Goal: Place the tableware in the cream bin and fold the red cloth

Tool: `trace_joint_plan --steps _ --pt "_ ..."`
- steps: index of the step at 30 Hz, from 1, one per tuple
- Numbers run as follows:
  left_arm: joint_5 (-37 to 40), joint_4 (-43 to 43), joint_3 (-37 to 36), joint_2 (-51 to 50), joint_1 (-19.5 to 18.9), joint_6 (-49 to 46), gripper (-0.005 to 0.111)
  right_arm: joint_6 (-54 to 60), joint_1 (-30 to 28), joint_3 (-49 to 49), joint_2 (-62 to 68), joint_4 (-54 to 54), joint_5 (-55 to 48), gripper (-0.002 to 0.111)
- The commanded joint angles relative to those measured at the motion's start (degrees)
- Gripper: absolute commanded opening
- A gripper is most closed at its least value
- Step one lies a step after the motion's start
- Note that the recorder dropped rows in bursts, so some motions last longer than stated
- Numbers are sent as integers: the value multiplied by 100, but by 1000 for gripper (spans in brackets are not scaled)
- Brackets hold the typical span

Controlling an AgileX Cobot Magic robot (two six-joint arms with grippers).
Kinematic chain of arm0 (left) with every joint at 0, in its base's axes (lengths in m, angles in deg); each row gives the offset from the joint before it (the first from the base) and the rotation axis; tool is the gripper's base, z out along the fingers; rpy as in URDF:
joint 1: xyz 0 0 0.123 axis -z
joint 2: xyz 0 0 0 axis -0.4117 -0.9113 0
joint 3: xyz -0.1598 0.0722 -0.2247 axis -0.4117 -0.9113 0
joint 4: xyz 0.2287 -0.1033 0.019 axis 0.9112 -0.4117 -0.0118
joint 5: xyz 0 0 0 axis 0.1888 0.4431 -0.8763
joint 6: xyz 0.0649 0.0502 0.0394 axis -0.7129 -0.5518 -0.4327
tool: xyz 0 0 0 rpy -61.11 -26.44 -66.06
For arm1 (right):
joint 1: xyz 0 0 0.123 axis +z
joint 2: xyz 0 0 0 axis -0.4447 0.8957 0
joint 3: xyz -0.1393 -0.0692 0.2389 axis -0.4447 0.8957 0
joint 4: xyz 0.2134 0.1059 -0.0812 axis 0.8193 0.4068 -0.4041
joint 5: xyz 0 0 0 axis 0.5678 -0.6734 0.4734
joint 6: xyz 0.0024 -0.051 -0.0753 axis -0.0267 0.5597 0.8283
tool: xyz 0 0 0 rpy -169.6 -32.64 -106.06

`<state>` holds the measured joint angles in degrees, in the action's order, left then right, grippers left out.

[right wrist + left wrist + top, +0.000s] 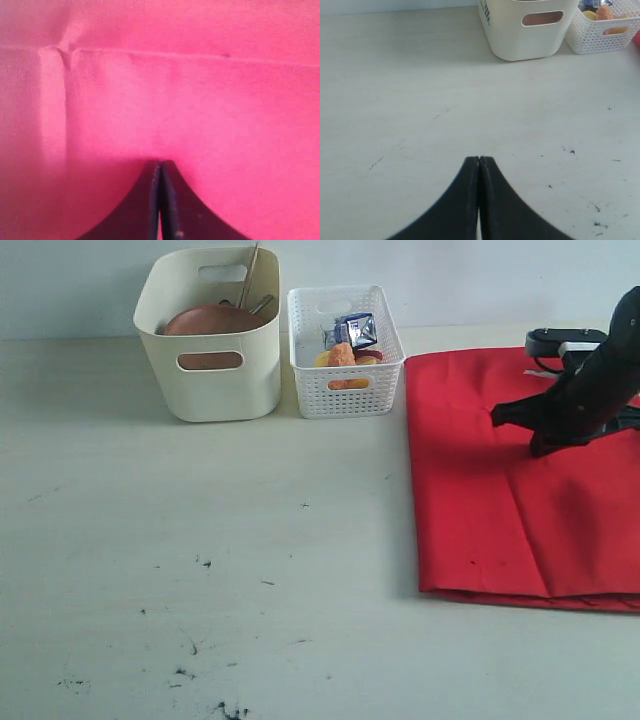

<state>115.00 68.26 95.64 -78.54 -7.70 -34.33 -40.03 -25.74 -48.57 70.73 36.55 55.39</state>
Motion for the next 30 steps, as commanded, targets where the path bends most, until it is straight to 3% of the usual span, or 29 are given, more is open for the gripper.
trace_joint_plan --steps 1,17,30 --pt "88 24 -11 30 -12 55 0 53 -19 -381 688 69 -218 0" --pt "110 24 -11 30 -12 55 0 153 -19 -2548 1896 502 -1014 0" --pt "110 24 -11 30 -12 55 0 92 -19 -3638 2487 817 -1441 0"
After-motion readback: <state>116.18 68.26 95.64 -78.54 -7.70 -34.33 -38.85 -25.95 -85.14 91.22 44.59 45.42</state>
